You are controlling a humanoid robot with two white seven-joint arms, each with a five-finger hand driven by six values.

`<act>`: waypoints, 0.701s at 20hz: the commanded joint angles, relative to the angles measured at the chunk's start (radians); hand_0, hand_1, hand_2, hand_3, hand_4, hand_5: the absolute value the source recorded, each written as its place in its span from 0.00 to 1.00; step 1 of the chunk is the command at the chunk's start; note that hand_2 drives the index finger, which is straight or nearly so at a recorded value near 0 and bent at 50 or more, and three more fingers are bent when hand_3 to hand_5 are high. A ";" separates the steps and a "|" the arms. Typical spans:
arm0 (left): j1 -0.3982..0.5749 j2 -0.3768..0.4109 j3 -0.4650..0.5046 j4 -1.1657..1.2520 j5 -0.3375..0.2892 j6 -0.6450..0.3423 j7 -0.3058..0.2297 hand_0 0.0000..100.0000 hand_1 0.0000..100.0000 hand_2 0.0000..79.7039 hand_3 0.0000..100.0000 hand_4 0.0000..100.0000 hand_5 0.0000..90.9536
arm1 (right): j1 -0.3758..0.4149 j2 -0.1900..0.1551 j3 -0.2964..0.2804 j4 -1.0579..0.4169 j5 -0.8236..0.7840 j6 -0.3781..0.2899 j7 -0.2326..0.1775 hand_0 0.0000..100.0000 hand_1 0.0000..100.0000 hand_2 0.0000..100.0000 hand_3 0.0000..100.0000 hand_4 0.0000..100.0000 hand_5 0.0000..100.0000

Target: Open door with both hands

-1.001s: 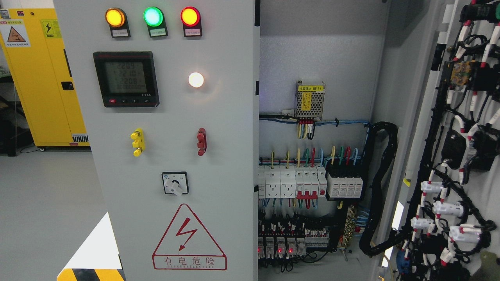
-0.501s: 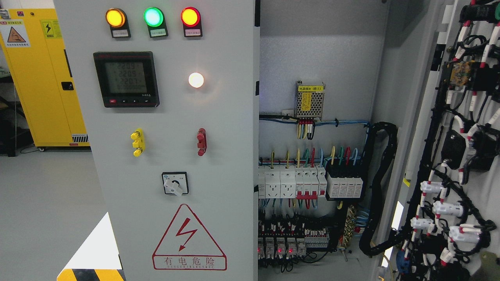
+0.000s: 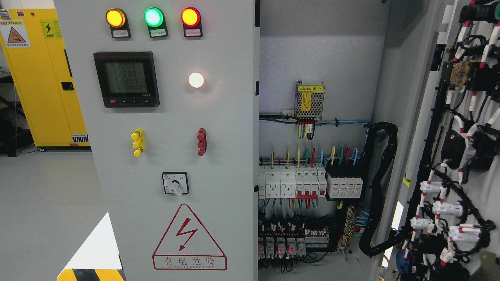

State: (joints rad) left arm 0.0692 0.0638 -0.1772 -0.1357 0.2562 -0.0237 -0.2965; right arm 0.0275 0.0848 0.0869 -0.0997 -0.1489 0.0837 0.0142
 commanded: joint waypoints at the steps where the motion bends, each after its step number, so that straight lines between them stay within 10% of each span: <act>1: 0.001 -0.007 -0.007 0.082 -0.005 -0.015 0.002 0.12 0.56 0.00 0.00 0.00 0.00 | 0.012 0.004 -0.003 -0.005 0.002 0.001 0.000 0.00 0.50 0.04 0.00 0.00 0.00; 8: -0.003 -0.010 -0.007 0.082 -0.005 -0.015 0.005 0.12 0.56 0.00 0.00 0.00 0.00 | 0.022 -0.003 -0.001 -0.153 0.000 -0.042 -0.002 0.00 0.50 0.04 0.00 0.00 0.00; 14: -0.009 -0.010 -0.007 0.081 -0.005 -0.015 0.071 0.12 0.56 0.00 0.00 0.00 0.00 | 0.215 -0.019 0.002 -0.936 0.000 -0.275 -0.002 0.00 0.50 0.04 0.00 0.00 0.00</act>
State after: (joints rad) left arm 0.0634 0.0568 -0.1821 -0.0774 0.2519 -0.0394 -0.2497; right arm 0.1198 0.0808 0.0860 -0.3429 -0.1485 -0.1126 0.0166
